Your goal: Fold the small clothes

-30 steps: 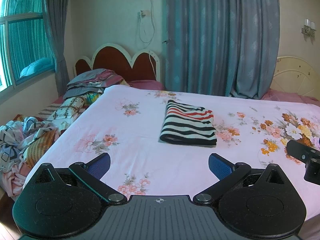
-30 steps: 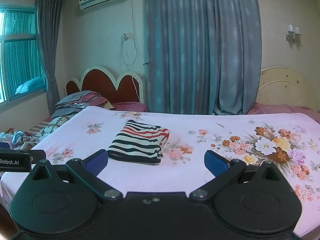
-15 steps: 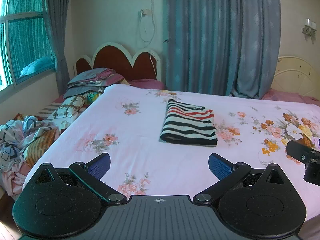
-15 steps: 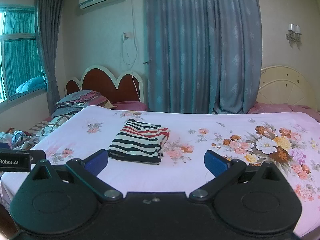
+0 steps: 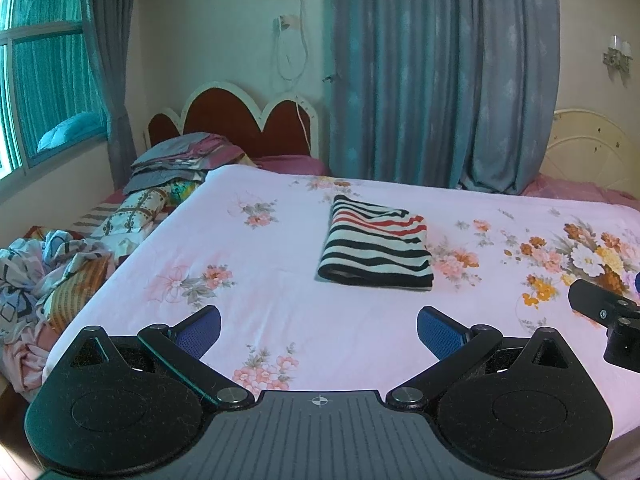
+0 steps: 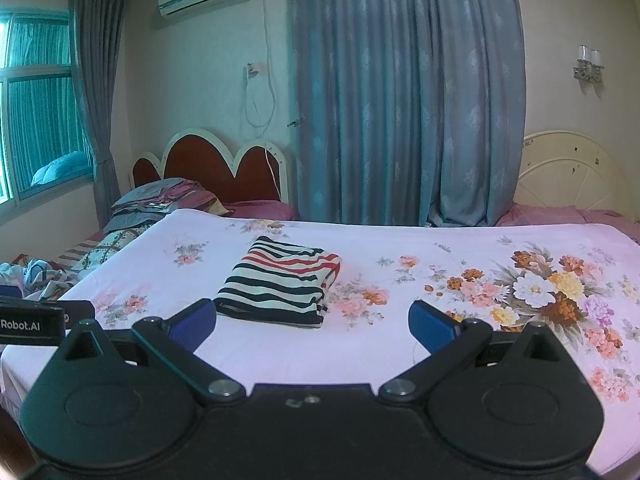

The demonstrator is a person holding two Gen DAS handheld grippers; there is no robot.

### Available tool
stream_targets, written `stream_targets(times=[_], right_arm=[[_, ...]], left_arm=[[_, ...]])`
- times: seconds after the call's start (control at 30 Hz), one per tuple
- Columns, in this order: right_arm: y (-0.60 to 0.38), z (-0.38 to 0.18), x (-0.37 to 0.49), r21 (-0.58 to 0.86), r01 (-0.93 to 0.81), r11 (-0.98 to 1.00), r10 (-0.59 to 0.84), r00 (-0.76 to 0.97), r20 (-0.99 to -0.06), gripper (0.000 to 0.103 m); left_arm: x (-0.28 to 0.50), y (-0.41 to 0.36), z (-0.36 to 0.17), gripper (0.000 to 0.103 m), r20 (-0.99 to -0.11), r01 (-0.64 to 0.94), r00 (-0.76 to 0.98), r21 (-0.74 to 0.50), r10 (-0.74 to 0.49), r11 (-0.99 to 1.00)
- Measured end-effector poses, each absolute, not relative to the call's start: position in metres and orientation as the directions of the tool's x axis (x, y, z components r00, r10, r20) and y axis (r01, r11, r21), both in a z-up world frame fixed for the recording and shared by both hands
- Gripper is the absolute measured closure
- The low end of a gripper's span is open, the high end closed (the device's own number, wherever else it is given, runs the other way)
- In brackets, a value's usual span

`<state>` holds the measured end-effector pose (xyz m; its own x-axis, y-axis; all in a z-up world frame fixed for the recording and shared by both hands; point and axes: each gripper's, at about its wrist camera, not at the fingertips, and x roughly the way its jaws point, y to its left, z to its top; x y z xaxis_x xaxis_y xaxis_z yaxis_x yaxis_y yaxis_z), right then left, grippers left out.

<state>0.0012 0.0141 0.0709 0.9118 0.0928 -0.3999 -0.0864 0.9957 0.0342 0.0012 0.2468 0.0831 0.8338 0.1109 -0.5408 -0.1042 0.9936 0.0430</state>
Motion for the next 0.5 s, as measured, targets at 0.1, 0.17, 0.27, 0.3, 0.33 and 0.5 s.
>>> stream_targets(times=[0.1, 0.17, 0.27, 0.3, 0.33, 0.5], right_arm=[[0.016, 0.068, 0.003, 0.036, -0.089, 0.995, 0.096, 0.909, -0.405, 0.001], [0.017, 0.067, 0.004, 0.037, -0.091, 0.995, 0.098, 0.908, -0.407, 0.001], [0.017, 0.066, 0.006, 0.036, -0.094, 0.995, 0.101, 0.905, -0.412, 0.001], [0.017, 0.066, 0.007, 0.037, -0.095, 0.995, 0.102, 0.904, -0.414, 0.001], [0.018, 0.065, 0.009, 0.039, -0.095, 0.995, 0.102, 0.902, -0.419, 0.001], [0.015, 0.062, 0.017, 0.037, -0.091, 0.995, 0.098, 0.895, -0.435, 0.001]], left_arm=[[0.003, 0.247, 0.082, 0.000, -0.545, -0.102, 0.831, 0.042, 0.108, 0.994], [0.006, 0.247, 0.081, 0.000, -0.555, -0.098, 0.825, 0.040, 0.104, 0.994], [0.010, 0.247, 0.078, 0.000, -0.561, -0.085, 0.823, 0.036, 0.090, 0.996], [0.010, 0.246, 0.078, 0.000, -0.557, -0.083, 0.826, 0.035, 0.088, 0.996], [0.010, 0.246, 0.077, 0.000, -0.545, -0.081, 0.834, 0.034, 0.086, 0.996], [0.027, 0.244, 0.072, 0.000, -0.559, -0.087, 0.823, 0.048, 0.099, 0.995]])
